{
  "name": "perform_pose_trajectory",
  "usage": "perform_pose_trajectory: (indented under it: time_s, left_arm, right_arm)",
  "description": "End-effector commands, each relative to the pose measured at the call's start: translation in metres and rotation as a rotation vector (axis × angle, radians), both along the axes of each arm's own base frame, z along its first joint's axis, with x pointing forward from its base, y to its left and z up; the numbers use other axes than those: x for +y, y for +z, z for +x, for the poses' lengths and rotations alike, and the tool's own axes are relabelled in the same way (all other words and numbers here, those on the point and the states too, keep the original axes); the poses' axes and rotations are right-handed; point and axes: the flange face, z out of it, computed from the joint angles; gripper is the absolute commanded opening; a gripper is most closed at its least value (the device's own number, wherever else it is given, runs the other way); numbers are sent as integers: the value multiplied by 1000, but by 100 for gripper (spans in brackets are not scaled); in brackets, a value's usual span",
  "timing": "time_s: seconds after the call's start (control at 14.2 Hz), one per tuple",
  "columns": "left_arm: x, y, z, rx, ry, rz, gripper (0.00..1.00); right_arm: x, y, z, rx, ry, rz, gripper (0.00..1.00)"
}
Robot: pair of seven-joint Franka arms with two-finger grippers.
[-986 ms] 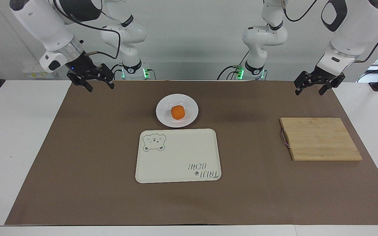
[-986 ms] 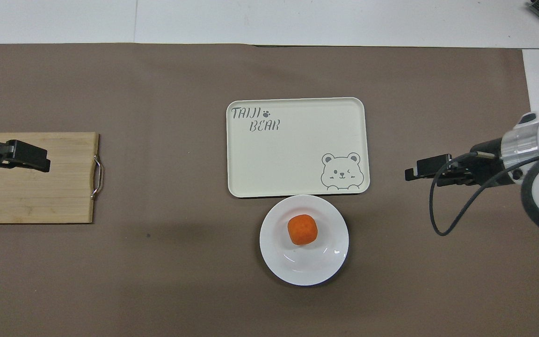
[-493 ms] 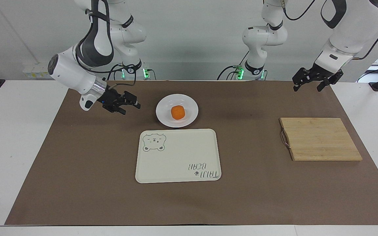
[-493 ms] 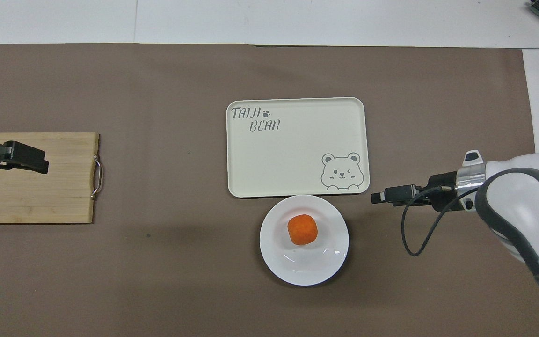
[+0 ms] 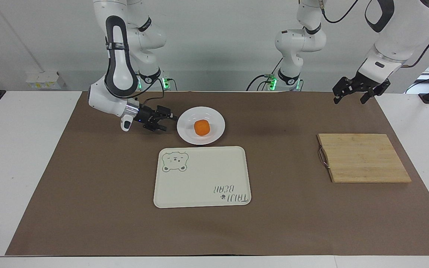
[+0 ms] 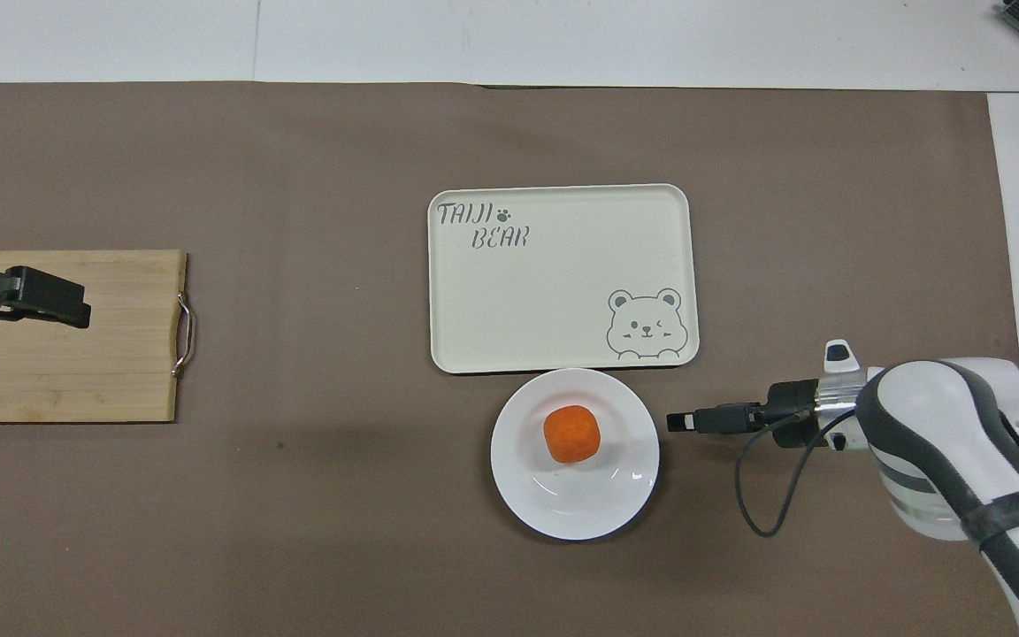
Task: Place orange and plate with both arms
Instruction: 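Move the right gripper to the plate rim and grasp it, then slide the plate with the right gripper onto the cream tray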
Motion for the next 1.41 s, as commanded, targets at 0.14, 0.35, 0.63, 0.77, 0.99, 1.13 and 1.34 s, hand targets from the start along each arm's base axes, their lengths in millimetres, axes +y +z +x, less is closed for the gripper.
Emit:
perform_pose_trajectory:
  time_s: [0.14, 0.35, 0.63, 0.77, 0.99, 1.13, 1.34]
  left_arm:
    - [2, 4, -5, 4, 11, 8, 100]
    - [3, 4, -5, 4, 12, 8, 100]
    - [2, 4, -5, 4, 11, 8, 100]
    - [3, 4, -5, 4, 12, 8, 100]
    - [2, 4, -5, 4, 11, 8, 100]
    - [2, 4, -5, 4, 11, 8, 100]
    - [2, 4, -5, 4, 11, 8, 100]
  right_arm:
    - [31, -18, -15, -10, -32, 35, 100]
    - [44, -27, -25, 1, -55, 39, 100]
    - [48, -33, -37, 12, -48, 41, 94]
    - [48, -33, -37, 20, -53, 40, 32]
    - [48, -34, -36, 56, -78, 38, 0]
    - [49, -33, -32, 38, -66, 36, 0]
    - [50, -30, -20, -17, -40, 39, 0]
